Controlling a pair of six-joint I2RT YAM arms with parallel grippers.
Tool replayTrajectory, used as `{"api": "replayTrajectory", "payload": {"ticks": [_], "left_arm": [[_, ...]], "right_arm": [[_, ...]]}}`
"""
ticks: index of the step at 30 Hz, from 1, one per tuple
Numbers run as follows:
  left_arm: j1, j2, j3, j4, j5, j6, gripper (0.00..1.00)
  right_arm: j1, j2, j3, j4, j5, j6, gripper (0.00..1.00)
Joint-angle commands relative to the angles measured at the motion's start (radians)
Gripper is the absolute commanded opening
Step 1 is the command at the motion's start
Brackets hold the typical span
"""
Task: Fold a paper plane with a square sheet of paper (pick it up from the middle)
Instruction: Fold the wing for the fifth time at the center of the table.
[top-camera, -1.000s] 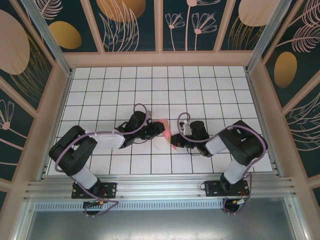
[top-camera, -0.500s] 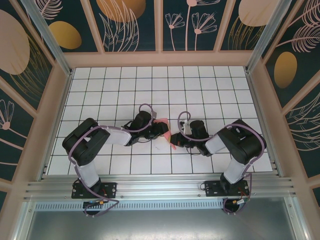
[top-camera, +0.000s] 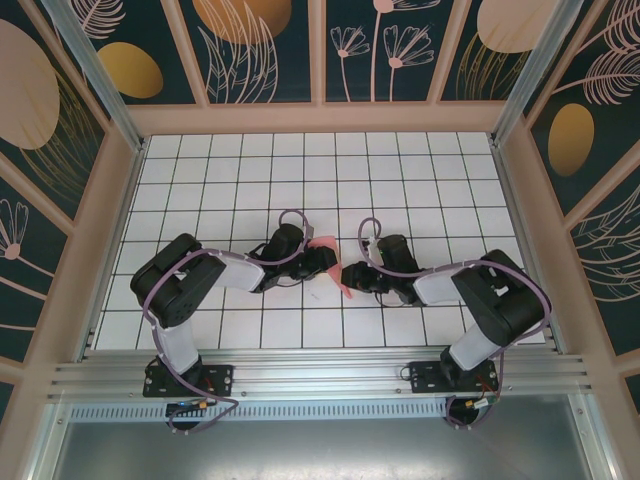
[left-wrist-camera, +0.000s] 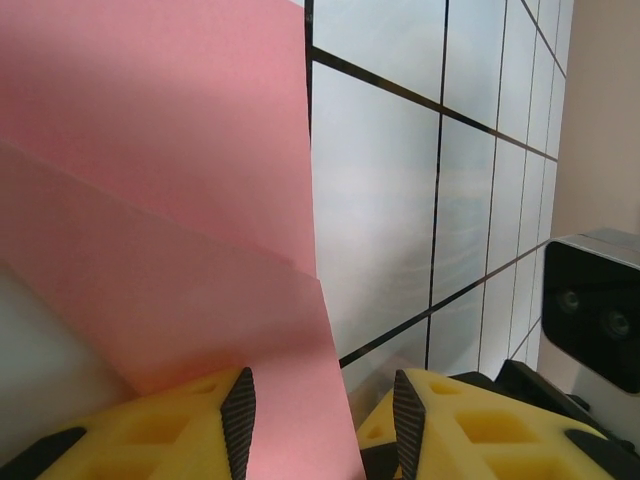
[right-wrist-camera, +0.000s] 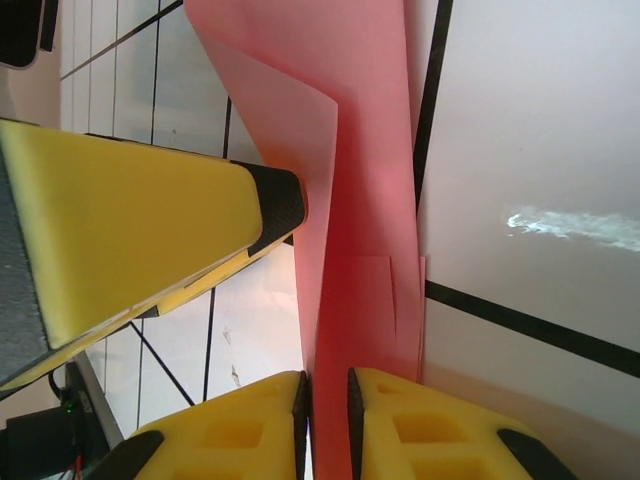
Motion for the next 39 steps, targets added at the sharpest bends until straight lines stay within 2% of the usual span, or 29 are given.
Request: {"api": "replayTrajectory", "payload": {"ticks": [1, 3, 11, 20, 26, 39], "left_arm": [[0.006, 0.014, -0.005, 0.011, -0.005, 0.029, 0.44], [0.006, 0.013, 0.000, 0.008, -0.003, 0.030, 0.44], [0.005, -0.012, 0.018, -0.007, 0.008, 0.038, 0.46], [0.004, -0.101, 0.020, -0.029, 0.013, 0.080, 0.55], [0.006, -0.154, -0.018, -0.011, -0.009, 0.093, 0.56], [0.005, -0.044, 0.016, 0.063, 0.052, 0.069, 0.55]], "right_arm": [[0.008, -0.019, 0.032, -0.097, 0.031, -0.047, 0.20], [0.013, -0.008, 0.039, -0.101, 0.023, -0.053, 0.18], [0.017, 0.004, 0.030, -0.107, 0.052, -0.039, 0.00], [0.012, 0.028, -0.017, -0.005, 0.035, 0.034, 0.00], [0.005, 0.040, -0.051, 0.070, 0.018, 0.086, 0.00], [-0.003, 0.064, -0.040, 0.015, 0.044, 0.098, 0.00]]}}
